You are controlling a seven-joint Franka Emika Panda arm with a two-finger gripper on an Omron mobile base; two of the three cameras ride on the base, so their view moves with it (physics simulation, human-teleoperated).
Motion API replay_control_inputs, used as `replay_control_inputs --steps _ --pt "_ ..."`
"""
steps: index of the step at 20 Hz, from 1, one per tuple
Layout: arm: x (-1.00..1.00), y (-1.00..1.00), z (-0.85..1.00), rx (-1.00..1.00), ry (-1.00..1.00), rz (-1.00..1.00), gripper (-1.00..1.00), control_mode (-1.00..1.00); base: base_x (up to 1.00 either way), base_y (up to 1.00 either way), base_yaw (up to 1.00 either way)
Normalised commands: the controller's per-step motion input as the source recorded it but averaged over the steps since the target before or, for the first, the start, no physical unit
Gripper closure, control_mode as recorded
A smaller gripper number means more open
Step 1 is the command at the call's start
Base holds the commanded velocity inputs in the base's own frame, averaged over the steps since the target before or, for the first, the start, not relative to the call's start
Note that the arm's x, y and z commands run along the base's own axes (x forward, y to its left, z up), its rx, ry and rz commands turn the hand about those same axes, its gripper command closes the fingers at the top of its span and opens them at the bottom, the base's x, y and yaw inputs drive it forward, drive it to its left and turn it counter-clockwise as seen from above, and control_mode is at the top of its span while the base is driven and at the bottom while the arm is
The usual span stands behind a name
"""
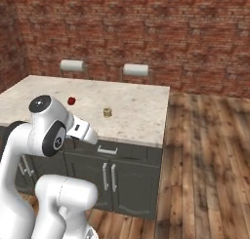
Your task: Pick the candle and candle from the dining table and place them in the open cabinet. Close the cabinet after placing the objects.
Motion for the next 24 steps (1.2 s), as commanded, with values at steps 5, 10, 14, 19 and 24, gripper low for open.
replay_control_inputs --steps 5,10,14,19,24 --pt "0.00 0.00 0.00 0.00 0.00 0.00 -1.00 1.00 0.41 0.00 0.00" --pt "0.00 0.00 0.00 0.00 0.00 0.00 -1.00 1.00 0.37 0.00 0.00" --pt "0.00 0.00 0.00 0.00 0.00 0.00 -1.00 1.00 0.39 0.00 0.00" --pt "0.00 0.00 0.00 0.00 0.00 0.00 -1.00 1.00 0.38 0.00 0.00" --pt "0.00 0.00 0.00 0.00 0.00 0.00 -1.00 1.00 0.36 0.00 0.00"
